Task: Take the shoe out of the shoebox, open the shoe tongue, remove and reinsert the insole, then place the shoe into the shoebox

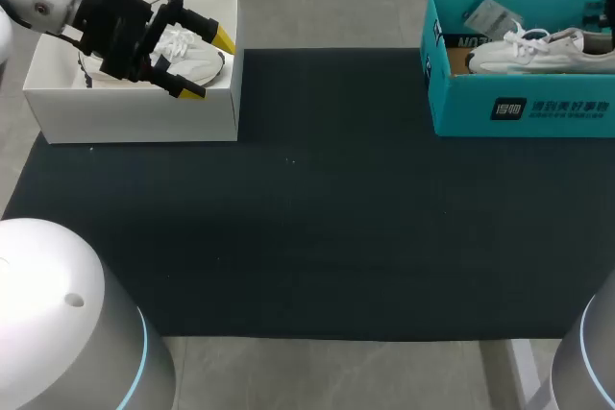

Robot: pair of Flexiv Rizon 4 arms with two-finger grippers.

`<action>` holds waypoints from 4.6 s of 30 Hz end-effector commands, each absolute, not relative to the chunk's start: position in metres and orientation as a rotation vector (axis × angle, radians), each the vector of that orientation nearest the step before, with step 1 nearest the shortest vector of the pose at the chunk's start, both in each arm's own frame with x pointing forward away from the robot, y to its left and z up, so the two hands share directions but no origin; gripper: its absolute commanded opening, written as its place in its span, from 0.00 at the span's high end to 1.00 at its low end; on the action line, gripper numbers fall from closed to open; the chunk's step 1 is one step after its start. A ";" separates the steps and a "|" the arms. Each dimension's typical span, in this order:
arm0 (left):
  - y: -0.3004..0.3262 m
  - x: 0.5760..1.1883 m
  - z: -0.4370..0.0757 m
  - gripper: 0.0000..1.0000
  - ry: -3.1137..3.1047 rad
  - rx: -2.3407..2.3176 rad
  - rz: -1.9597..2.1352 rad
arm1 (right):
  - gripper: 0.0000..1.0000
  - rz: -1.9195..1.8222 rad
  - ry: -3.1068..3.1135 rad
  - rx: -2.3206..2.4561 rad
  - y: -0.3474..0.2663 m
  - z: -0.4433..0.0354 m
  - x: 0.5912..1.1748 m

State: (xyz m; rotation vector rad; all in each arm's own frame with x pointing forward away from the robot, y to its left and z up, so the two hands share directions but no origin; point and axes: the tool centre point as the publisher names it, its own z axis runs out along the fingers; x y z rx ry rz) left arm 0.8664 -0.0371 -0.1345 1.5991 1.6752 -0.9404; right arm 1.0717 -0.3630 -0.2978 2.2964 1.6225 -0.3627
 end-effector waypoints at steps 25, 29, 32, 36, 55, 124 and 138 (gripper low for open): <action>-0.037 0.866 -0.134 0.00 1.678 1.602 -0.938 | 0.60 -0.438 1.595 2.300 -0.362 -0.338 1.069; -0.037 0.866 -0.134 0.00 1.678 1.602 -0.938 | 0.54 -0.370 1.598 2.298 -0.359 -0.311 1.069; -0.037 0.866 -0.134 0.00 1.678 1.602 -0.938 | 0.50 -0.284 1.606 2.303 -0.351 -0.284 1.068; -0.037 0.866 -0.134 0.00 1.678 1.602 -0.938 | 0.38 -0.156 1.618 2.303 -0.336 -0.247 1.066; -0.037 0.866 -0.134 0.00 1.678 1.602 -0.938 | 0.00 0.322 1.788 2.392 -0.251 -0.152 1.023; 0.075 0.963 -0.171 0.00 2.008 1.767 0.003 | 0.00 0.198 1.931 2.420 -0.220 -0.170 0.974; 0.108 1.009 -0.198 0.00 1.931 1.942 -0.077 | 0.00 0.198 1.931 2.420 -0.220 -0.170 0.974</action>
